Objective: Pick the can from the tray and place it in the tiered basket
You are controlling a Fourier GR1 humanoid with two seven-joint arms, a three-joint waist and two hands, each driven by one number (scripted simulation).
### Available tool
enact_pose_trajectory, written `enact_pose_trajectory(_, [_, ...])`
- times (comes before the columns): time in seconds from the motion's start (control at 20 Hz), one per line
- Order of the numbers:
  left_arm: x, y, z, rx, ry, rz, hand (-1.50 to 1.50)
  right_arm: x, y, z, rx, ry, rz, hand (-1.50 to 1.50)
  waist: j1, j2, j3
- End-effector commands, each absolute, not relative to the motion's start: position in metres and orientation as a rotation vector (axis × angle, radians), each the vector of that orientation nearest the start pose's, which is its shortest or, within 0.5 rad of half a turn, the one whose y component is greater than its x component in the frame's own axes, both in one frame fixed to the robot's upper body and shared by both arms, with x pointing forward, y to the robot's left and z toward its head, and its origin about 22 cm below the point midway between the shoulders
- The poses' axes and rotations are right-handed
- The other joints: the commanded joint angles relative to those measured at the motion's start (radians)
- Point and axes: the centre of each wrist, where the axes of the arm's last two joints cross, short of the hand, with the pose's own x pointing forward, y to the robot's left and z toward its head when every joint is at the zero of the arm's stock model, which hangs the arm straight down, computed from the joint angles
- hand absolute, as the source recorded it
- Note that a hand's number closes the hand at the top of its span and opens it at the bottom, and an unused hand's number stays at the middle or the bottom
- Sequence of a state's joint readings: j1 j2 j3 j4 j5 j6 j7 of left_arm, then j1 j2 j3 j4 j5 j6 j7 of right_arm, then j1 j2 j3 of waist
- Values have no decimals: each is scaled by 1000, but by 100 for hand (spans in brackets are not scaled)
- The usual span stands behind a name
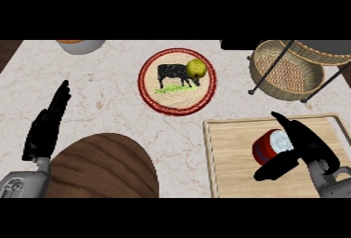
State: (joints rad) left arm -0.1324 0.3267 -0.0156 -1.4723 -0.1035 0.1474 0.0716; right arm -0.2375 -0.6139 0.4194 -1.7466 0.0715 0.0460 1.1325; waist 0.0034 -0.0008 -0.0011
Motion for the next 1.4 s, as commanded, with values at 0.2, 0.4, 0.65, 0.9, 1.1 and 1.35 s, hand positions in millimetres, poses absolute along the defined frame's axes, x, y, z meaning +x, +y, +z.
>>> enact_pose_trajectory(0.2, [284, 281, 48, 432, -1541, -242, 0, 261, -222, 78, -499, -566, 877, 150, 3, 1, 1])
enact_pose_trajectory(0.4, [281, 292, 29, 422, -1522, -233, 0, 257, -213, 85, -595, -601, 902, 150, -4, 0, 1])
enact_pose_trajectory(0.65, [285, 280, 38, 431, -1537, -232, 0, 266, -209, 104, -509, -664, 727, 150, -5, 0, 1])
enact_pose_trajectory(0.9, [278, 299, 37, 421, -1539, -244, 0, 273, -141, 113, -575, -814, 751, 150, 21, 2, 0])
enact_pose_trajectory(1.1, [290, 272, 37, 384, -1567, -295, 0, 298, -73, 117, -712, -998, 892, 150, 83, 15, -2])
enact_pose_trajectory(1.35, [282, 295, 28, 407, -1546, -256, 0, 309, -34, 129, -715, -1234, 639, 150, 34, 5, 0])
